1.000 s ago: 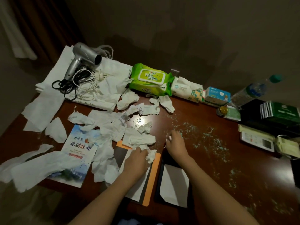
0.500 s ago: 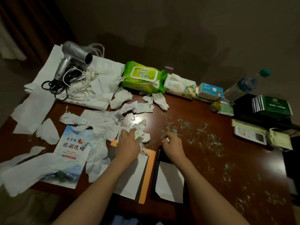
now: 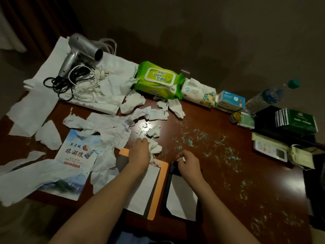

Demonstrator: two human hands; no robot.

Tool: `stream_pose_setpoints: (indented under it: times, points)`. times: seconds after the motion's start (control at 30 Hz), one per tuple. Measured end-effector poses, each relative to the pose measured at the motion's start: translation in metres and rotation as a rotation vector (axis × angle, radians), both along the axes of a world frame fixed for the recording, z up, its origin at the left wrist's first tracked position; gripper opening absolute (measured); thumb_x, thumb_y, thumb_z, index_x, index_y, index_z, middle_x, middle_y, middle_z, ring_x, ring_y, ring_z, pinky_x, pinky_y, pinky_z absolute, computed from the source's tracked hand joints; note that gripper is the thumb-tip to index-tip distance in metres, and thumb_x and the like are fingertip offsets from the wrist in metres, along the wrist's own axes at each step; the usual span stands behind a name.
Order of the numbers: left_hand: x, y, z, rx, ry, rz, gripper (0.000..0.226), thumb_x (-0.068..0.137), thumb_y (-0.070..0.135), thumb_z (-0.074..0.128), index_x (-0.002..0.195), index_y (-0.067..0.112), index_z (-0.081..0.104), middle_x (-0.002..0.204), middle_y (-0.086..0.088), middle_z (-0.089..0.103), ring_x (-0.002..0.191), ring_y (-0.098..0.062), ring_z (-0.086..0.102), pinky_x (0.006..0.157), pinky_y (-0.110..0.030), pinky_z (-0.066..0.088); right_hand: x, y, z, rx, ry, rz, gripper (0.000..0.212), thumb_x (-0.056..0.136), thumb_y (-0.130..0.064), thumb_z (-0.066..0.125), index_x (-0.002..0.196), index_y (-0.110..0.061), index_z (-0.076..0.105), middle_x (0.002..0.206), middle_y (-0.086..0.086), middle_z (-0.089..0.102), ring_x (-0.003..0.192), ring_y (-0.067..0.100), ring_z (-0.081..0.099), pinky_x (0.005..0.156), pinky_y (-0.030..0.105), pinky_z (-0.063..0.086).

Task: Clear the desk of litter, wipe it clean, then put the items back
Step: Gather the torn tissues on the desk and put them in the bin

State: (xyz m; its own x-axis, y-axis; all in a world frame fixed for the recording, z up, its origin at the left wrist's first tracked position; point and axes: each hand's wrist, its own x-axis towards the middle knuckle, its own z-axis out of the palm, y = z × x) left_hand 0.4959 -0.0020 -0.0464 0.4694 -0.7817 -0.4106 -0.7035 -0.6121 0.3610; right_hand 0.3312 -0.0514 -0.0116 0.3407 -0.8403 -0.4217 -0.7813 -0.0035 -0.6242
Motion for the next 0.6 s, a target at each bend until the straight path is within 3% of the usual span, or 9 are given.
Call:
stream_pose_setpoints:
  times: [0.13, 0.27, 0.33, 0.43, 0.47, 0.53, 0.6]
  points:
    - [0.003, 0.000, 0.014, -0.176, 0.201, 0.088, 0.047, 0.085, -0.009, 0.047, 0.128, 0.008, 0.040, 0.124, -0.014, 0.040, 0.104, -0.028, 0.049, 0.082, -0.031, 0.043, 0.000, -0.001, 0.008, -0.013, 0.002, 0.000, 0.020, 0.087, 0.006, 0.042, 0.080, -0.011, 0.051, 0.087, 0.001, 0.050, 0.080, 0.015, 0.045, 0.065, 0.025, 0.032]
    - [0.016, 0.007, 0.033, -0.240, 0.169, 0.144, 0.047, 0.086, -0.005, 0.047, 0.131, 0.008, 0.045, 0.128, -0.017, 0.039, 0.106, -0.033, 0.051, 0.086, -0.033, 0.042, 0.014, 0.000, 0.016, -0.041, 0.004, 0.015, 0.023, 0.088, 0.002, 0.044, 0.070, -0.012, 0.041, 0.078, 0.002, 0.043, 0.069, 0.012, 0.038, 0.058, 0.025, 0.029]
    - [0.026, 0.011, 0.043, -0.282, 0.182, 0.154, 0.040, 0.084, -0.006, 0.046, 0.121, 0.004, 0.055, 0.124, -0.017, 0.048, 0.105, -0.035, 0.053, 0.085, -0.036, 0.042, 0.023, 0.002, 0.021, -0.056, -0.021, 0.043, 0.011, 0.088, 0.001, 0.044, 0.079, -0.003, 0.048, 0.084, 0.009, 0.046, 0.071, 0.015, 0.040, 0.056, 0.021, 0.031]
    - [0.041, 0.018, 0.057, -0.330, 0.203, 0.172, 0.021, 0.081, -0.007, 0.045, 0.091, 0.003, 0.060, 0.094, -0.016, 0.057, 0.094, -0.035, 0.057, 0.071, -0.033, 0.041, 0.038, 0.009, 0.031, -0.052, -0.107, 0.065, 0.014, 0.089, 0.004, 0.044, 0.081, -0.008, 0.049, 0.086, 0.005, 0.045, 0.068, 0.005, 0.042, 0.053, 0.009, 0.038]
    - [0.045, 0.020, 0.061, -0.339, 0.208, 0.188, 0.018, 0.083, -0.005, 0.045, 0.092, 0.003, 0.059, 0.094, -0.015, 0.056, 0.095, -0.035, 0.056, 0.072, -0.033, 0.040, 0.041, 0.012, 0.032, -0.069, -0.119, 0.069, 0.020, 0.088, 0.003, 0.045, 0.077, -0.014, 0.047, 0.084, 0.001, 0.044, 0.068, 0.003, 0.042, 0.054, 0.009, 0.037]
    - [0.049, 0.022, 0.070, -0.320, 0.241, 0.207, 0.027, 0.089, 0.002, 0.044, 0.113, 0.001, 0.056, 0.110, -0.018, 0.052, 0.106, -0.033, 0.051, 0.084, -0.034, 0.040, 0.047, 0.017, 0.032, -0.113, -0.114, 0.072, 0.033, 0.087, 0.001, 0.047, 0.070, -0.026, 0.041, 0.080, -0.007, 0.041, 0.071, 0.001, 0.040, 0.058, 0.011, 0.035]
    - [0.050, 0.023, 0.078, -0.293, 0.283, 0.220, 0.033, 0.093, 0.013, 0.046, 0.124, 0.002, 0.049, 0.119, -0.018, 0.048, 0.111, -0.031, 0.046, 0.087, -0.031, 0.036, 0.048, 0.023, 0.033, -0.126, -0.103, 0.072, 0.036, 0.088, -0.002, 0.049, 0.069, -0.030, 0.038, 0.078, -0.011, 0.040, 0.072, 0.000, 0.040, 0.060, 0.009, 0.034]
